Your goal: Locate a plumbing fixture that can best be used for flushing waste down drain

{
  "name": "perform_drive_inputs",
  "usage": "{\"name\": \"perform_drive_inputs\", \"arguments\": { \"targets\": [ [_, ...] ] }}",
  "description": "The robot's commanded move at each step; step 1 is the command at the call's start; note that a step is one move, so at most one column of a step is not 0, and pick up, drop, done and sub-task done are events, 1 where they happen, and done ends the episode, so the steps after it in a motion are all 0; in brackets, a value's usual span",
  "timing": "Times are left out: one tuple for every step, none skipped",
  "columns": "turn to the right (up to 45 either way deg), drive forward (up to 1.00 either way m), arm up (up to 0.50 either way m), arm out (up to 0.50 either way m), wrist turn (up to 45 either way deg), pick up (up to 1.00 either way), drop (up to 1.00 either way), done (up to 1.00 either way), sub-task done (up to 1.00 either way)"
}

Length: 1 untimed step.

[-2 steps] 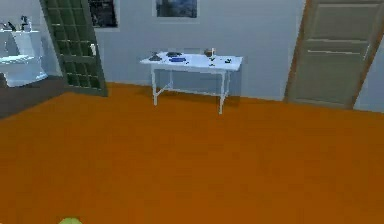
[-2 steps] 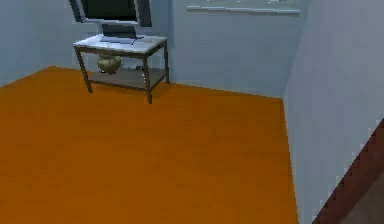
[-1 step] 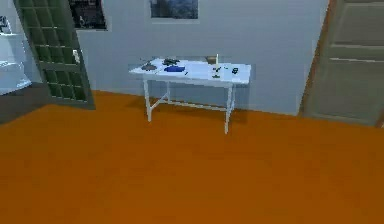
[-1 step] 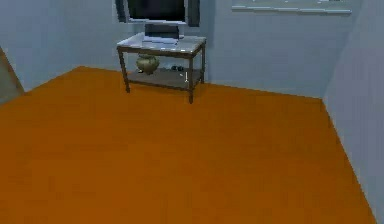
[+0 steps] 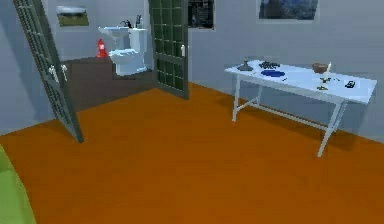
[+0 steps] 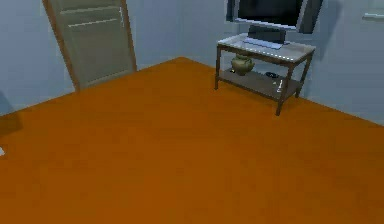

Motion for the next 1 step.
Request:
{"name": "perform_drive_inputs", "arguments": {
  "targets": [
    [0.0,0.30,0.00,0.00,0.0,0.00,0.00,0.00,0.00]
  ]
}}
